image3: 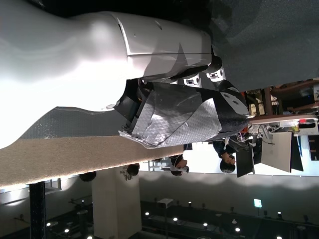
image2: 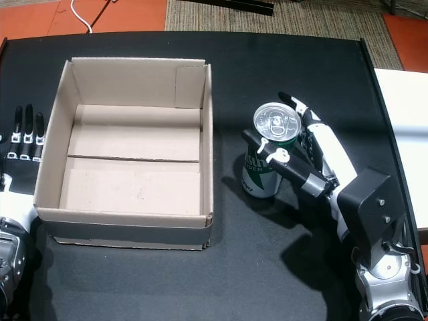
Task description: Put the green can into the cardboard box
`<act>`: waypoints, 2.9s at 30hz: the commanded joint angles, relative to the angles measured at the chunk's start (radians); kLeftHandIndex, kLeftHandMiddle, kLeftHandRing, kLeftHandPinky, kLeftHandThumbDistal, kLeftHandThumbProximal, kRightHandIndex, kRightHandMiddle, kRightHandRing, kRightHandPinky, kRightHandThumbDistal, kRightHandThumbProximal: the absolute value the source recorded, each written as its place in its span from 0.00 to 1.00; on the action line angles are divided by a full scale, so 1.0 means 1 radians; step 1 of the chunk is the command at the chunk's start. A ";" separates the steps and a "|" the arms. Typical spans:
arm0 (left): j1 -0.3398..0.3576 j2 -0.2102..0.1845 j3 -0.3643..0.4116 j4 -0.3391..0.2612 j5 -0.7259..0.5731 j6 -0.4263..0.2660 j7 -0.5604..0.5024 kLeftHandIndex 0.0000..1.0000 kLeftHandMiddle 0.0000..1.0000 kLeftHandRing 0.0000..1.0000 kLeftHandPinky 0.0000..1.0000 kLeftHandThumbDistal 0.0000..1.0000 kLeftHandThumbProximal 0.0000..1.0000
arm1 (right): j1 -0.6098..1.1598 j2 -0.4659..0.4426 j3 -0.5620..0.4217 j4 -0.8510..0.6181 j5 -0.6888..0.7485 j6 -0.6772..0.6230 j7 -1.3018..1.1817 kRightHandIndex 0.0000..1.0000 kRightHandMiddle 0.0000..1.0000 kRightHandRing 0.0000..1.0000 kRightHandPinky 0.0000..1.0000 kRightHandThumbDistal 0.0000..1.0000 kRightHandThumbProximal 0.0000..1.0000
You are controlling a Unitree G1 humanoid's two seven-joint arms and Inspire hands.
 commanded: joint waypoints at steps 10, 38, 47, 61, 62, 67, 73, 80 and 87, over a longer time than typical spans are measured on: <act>0.045 0.002 -0.007 0.017 0.014 -0.013 0.017 0.45 0.44 0.56 0.72 0.00 0.81 | -0.049 0.035 0.012 0.018 -0.009 0.046 0.001 0.98 0.99 1.00 1.00 1.00 0.61; 0.034 0.013 0.007 0.016 -0.001 -0.009 0.042 0.44 0.43 0.57 0.81 0.00 0.79 | -0.054 0.045 0.076 0.036 -0.111 0.085 -0.251 0.42 0.38 0.44 0.50 0.01 0.00; 0.036 0.015 0.004 0.016 0.002 -0.010 0.021 0.46 0.45 0.56 0.78 0.00 0.83 | -0.037 0.033 0.056 0.039 -0.088 0.085 -0.241 0.35 0.31 0.39 0.47 0.01 0.00; 0.031 -0.001 0.004 0.019 0.001 -0.017 0.026 0.46 0.45 0.57 0.74 0.00 0.75 | -0.189 -0.076 0.079 -0.072 -0.196 -0.194 -0.481 0.26 0.25 0.32 0.43 0.05 0.00; 0.030 -0.002 0.005 0.020 0.000 -0.015 0.028 0.46 0.46 0.56 0.72 0.00 0.76 | -0.220 -0.097 0.088 -0.093 -0.234 -0.226 -0.544 0.23 0.21 0.28 0.42 0.05 0.00; 0.025 -0.008 0.000 0.020 0.005 -0.018 0.033 0.46 0.46 0.57 0.70 0.00 0.78 | -0.384 -0.220 0.162 -0.207 -0.529 -0.271 -0.974 0.14 0.15 0.24 0.34 0.23 0.00; 0.021 -0.015 -0.001 0.021 0.005 -0.019 0.032 0.45 0.44 0.55 0.68 0.00 0.80 | -0.533 -0.329 0.269 -0.249 -0.780 -0.209 -1.348 0.14 0.12 0.26 0.34 0.37 0.00; 0.019 -0.024 0.006 0.021 -0.002 -0.015 0.019 0.44 0.46 0.60 0.73 0.00 0.77 | -0.635 -0.370 0.320 -0.260 -0.804 -0.185 -1.414 0.09 0.10 0.27 0.33 0.30 0.00; 0.020 -0.030 0.000 0.020 0.004 -0.024 0.017 0.43 0.46 0.58 0.74 0.00 0.82 | -0.643 -0.315 0.338 -0.230 -0.750 -0.235 -1.334 0.11 0.10 0.26 0.33 0.30 0.00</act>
